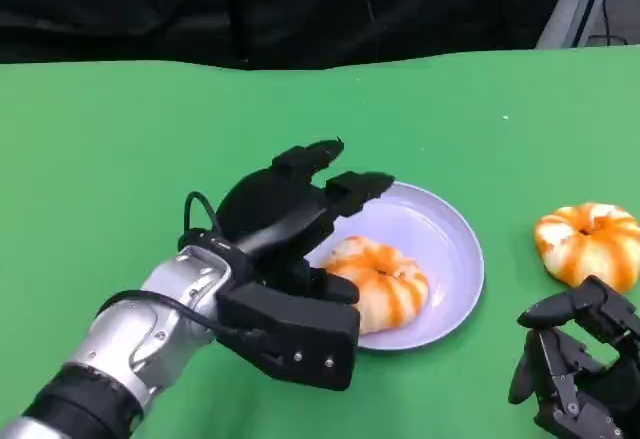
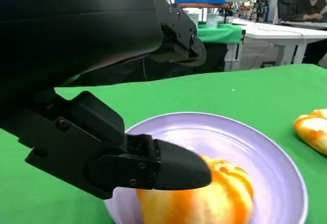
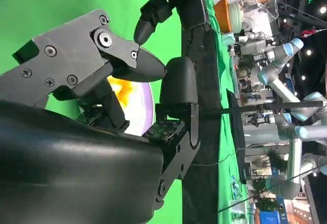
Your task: Grasp the bread from the table and place it into the plate.
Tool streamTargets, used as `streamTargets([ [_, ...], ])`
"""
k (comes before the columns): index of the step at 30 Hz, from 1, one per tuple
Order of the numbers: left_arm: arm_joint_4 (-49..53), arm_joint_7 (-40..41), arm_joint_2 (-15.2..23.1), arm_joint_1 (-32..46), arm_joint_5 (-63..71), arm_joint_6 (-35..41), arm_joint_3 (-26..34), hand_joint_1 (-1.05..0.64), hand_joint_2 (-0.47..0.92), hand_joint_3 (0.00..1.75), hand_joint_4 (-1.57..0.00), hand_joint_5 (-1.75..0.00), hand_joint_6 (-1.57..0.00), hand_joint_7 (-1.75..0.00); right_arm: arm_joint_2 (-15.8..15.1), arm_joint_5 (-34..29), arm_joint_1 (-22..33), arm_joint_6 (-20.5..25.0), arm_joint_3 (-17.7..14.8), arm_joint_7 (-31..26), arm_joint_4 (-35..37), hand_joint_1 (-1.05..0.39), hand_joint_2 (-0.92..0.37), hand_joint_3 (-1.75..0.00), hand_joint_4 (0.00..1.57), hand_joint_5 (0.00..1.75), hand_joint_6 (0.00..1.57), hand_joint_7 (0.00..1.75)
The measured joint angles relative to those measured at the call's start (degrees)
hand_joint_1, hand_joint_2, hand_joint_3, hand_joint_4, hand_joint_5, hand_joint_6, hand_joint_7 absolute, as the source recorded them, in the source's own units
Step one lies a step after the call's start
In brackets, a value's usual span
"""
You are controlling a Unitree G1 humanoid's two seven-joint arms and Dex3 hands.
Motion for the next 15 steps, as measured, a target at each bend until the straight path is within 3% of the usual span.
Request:
streamTargets([
  [7, -6.4, -5.4, 1.4, 2.3, -8.4, 0.3, 5.0, -1.01, 0.92, 0.53, 0.0, 0.0, -0.22, -0.01, 0.0, 0.0, 0.0, -0.1, 0.1, 0.1, 0.0, -0.16, -0.61, -0.99, 0.86, 1.75, 0.75, 1.5],
  [9, -8.9, -9.4, 1.6, 4.2, -14.0, 0.4, 7.0, -0.84, 0.92, 0.4, -0.08, -0.03, -0.25, -0.02, 0.0, 0.0, 0.0, -0.1, 0.2, 0.0, 0.0, -0.17, -0.61, -1.0, 0.86, 1.75, 0.75, 1.5],
  [12, -12.8, -16.9, 1.9, 6.5, -23.2, 1.6, 10.2, -0.8, 0.92, 0.36, -0.1, -0.04, -0.26, -0.02, 0.0, -0.1, 0.1, -0.1, 0.3, -0.1, 0.0, -0.17, -0.61, -1.0, 0.86, 1.75, 0.75, 1.5],
  [13, -13.5, -18.1, 2.0, 6.7, -24.4, 2.0, 10.8, -0.36, 0.92, 0.39, -0.41, -0.15, -0.47, -0.09, 0.0, -0.1, 0.1, -0.1, 0.4, -0.1, 0.0, -0.17, -0.61, -1.0, 0.85, 1.75, 0.75, 1.5],
  [14, -14.2, -19.9, 2.0, 7.2, -27.2, 2.8, 11.9, -0.02, 0.86, 0.62, -0.72, -0.19, -0.72, -0.11, 0.0, -0.2, 0.0, -0.1, 0.5, -0.1, 0.0, -0.17, -0.61, -0.99, 0.85, 1.75, 0.75, 1.5],
  [15, -15.1, -21.9, 1.5, 8.0, -31.9, 4.2, 13.6, 0.09, 0.77, 0.83, -0.87, -0.17, -0.84, -0.09, 0.0, -0.2, 0.0, -0.1, 0.6, -0.1, 0.0, -0.17, -0.6, -0.99, 0.85, 1.75, 0.75, 1.5],
])
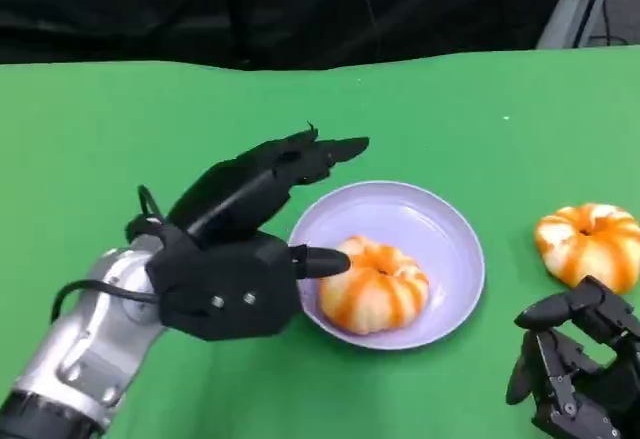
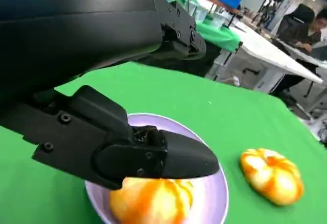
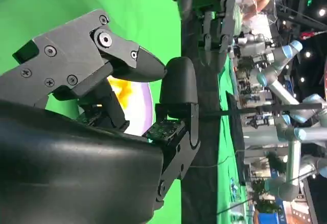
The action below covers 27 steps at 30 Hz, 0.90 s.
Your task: Grasp the bread from the table and place it into the plate.
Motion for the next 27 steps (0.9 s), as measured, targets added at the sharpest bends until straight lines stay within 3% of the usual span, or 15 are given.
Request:
streamTargets([
  [1, -0.8, -2.3, -0.5, 0.7, -5.0, 1.6, 1.8, 0.16, 0.62, 1.14, -1.1, -0.21, -1.04, -0.12, 0.0, 0.0, 0.0, 0.0, 0.0, 0.0, 0.0, -0.17, -0.6, -0.99, 0.84, 1.75, 0.75, 1.49],
  [2, -1.9, -4.3, -1.0, 1.6, -10.0, 3.9, 3.8, 0.18, 0.57, 1.23, -1.15, -0.22, -1.09, -0.12, 0.0, 0.0, 0.0, 0.0, 0.1, 0.0, 0.0, -0.17, -0.6, -0.99, 0.84, 1.75, 0.75, 1.49],
  [3, -3.2, -6.0, -1.5, 2.5, -15.0, 6.7, 5.7, 0.13, 0.47, 1.38, -1.26, -0.51, -1.26, -0.16, 0.0, 0.0, 0.0, 0.0, 0.2, 0.0, 0.0, -0.17, -0.6, -0.99, 0.84, 1.75, 0.75, 1.49],
  [5, -7.0, -9.0, -2.2, 4.8, -24.8, 13.6, 9.9, 0.05, 0.39, 1.5, -1.26, -0.9, -1.42, -0.26, 0.0, 0.0, 0.0, 0.0, 0.3, -0.1, 0.0, -0.17, -0.6, -0.99, 0.84, 1.75, 0.75, 1.5],
  [8, -13.8, -12.1, -1.8, 9.1, -38.2, 25.8, 16.1, 0.01, 0.37, 1.58, -1.22, -1.25, -1.21, -1.01, 0.0, 0.0, 0.0, 0.1, 0.2, -0.4, 0.0, -0.17, -0.6, -0.98, 0.84, 1.75, 0.75, 1.5],
  [11, -19.4, -13.2, 0.4, 12.9, -46.9, 35.6, 20.8, -0.01, 0.4, 1.59, -1.14, -1.51, -1.05, -1.39, 0.1, 0.1, -0.1, 0.3, 0.4, -0.6, 0.0, -0.17, -0.6, -0.98, 0.85, 1.75, 0.75, 1.51],
  [12, -21.1, -13.4, 1.1, 14.2, -49.5, 38.3, 22.4, -0.01, 0.41, 1.58, -1.13, -1.56, -1.02, -1.45, 0.1, 0.0, -0.2, 0.3, 0.4, -0.8, 0.1, -0.17, -0.6, -0.98, 0.85, 1.75, 0.75, 1.51],
  [17, -27.0, -14.0, 2.7, 20.0, -59.7, 45.8, 28.9, -0.05, 0.51, 1.41, -1.04, -1.72, -0.95, -1.57, 0.1, -0.6, -0.4, 0.3, 0.8, -1.2, 0.1, -0.17, -0.6, -0.99, 0.85, 1.75, 0.74, 1.53],
  [22, -28.4, -17.1, 3.4, 28.1, -69.7, 50.7, 34.5, -0.11, 0.66, 1.2, -0.96, -1.75, -0.92, -1.5, 0.1, -0.5, -0.5, 1.1, 0.7, -1.5, 0.0, -0.16, -0.6, -0.99, 0.86, 1.75, 0.74, 1.54],
  [27, -28.0, -18.6, 3.6, 33.5, -74.0, 52.4, 37.2, -0.14, 0.7, 1.17, -0.94, -1.75, -0.9, -1.47, 0.1, -0.4, -0.8, 1.8, 0.7, -1.6, 0.0, -0.16, -0.6, -0.98, 0.87, 1.75, 0.75, 1.54],
])
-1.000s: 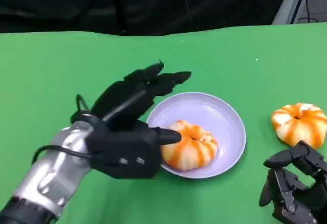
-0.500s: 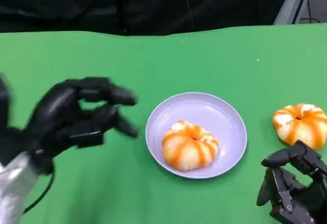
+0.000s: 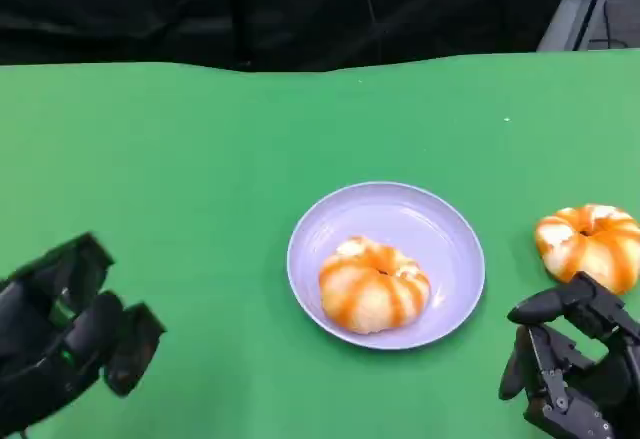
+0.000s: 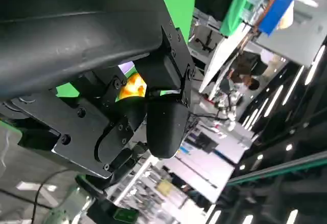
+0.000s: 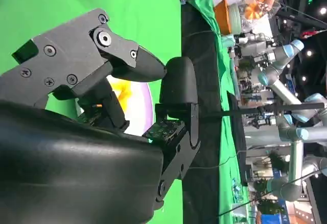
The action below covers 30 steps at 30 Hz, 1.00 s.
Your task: Grasp the bread from the table and place it into the plate.
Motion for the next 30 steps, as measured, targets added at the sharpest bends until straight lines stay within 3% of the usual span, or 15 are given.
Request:
streamTargets([
  [13, 3.3, -4.2, -0.9, 4.5, -0.9, 0.5, -1.3, -0.12, 0.65, 1.19, -0.97, -1.75, -0.93, -1.4, -0.4, 0.9, -0.3, 1.1, -1.2, 0.1, 0.0, -0.15, -0.59, -1.01, 0.86, 1.75, 0.75, 1.54],
  [20, 4.2, -2.1, -1.0, 4.4, 5.5, -0.4, -3.9, -0.1, 0.63, 1.2, -0.98, -1.75, -0.93, -1.53, -0.4, 0.5, -0.2, 0.0, -1.5, 0.7, 0.0, -0.18, -0.58, -1.01, 0.86, 1.75, 0.75, 1.52],
  [23, 3.9, -2.1, -1.9, 4.6, 8.8, -4.1, -4.4, -0.06, 0.62, 1.23, -1.03, -1.75, -0.94, -1.59, -0.4, 0.4, 0.0, 0.0, -1.5, 0.8, 0.0, -0.18, -0.59, -1.0, 0.86, 1.75, 0.75, 1.51],
  [30, 4.2, -4.5, -4.6, 5.5, 23.0, -23.8, -8.2, 0.02, 0.55, 1.42, -1.07, -1.74, -0.98, -1.63, -0.4, 0.2, 0.7, -0.1, -1.5, 1.1, 0.0, -0.17, -0.6, -1.01, 0.86, 1.75, 0.75, 1.51],
])
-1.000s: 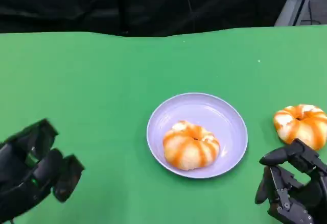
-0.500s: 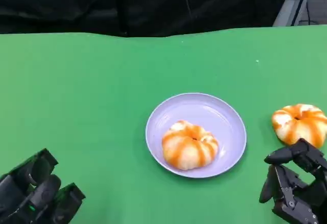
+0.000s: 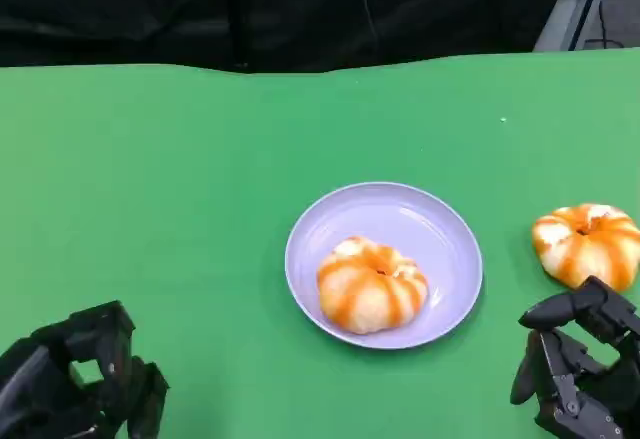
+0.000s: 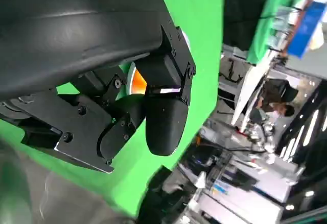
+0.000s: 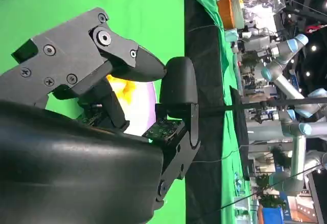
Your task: Grasp the bread from the table and place it into the plate.
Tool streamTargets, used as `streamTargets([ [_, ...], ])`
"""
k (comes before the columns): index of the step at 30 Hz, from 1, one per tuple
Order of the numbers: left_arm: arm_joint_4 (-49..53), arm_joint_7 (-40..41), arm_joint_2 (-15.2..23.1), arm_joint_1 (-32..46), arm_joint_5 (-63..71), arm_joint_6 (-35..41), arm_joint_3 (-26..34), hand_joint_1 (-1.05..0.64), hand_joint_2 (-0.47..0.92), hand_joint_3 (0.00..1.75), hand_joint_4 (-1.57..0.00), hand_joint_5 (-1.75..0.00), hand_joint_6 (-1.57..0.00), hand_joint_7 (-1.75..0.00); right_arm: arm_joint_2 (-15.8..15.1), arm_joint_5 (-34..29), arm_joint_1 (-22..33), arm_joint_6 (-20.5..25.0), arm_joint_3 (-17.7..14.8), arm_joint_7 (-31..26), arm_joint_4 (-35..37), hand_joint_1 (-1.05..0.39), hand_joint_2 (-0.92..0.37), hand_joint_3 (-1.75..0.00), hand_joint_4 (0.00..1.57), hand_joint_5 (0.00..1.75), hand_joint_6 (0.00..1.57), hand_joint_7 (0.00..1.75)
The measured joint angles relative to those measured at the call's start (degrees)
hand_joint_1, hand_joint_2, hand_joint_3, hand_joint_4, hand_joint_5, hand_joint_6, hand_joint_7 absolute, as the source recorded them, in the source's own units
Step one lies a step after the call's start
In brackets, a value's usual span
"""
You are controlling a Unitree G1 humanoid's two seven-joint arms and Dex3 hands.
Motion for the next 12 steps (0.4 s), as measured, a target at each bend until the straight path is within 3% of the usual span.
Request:
streamTargets([
  [12, 1.7, -1.2, -0.9, 0.0, 1.2, -4.0, -0.4, 0.01, 0.55, 1.39, -1.08, -1.73, -0.99, -1.6, 0.0, -0.5, 0.1, -0.8, 0.0, 0.3, 0.0, -0.17, -0.61, -0.99, 0.86, 1.75, 0.75, 1.51],
])
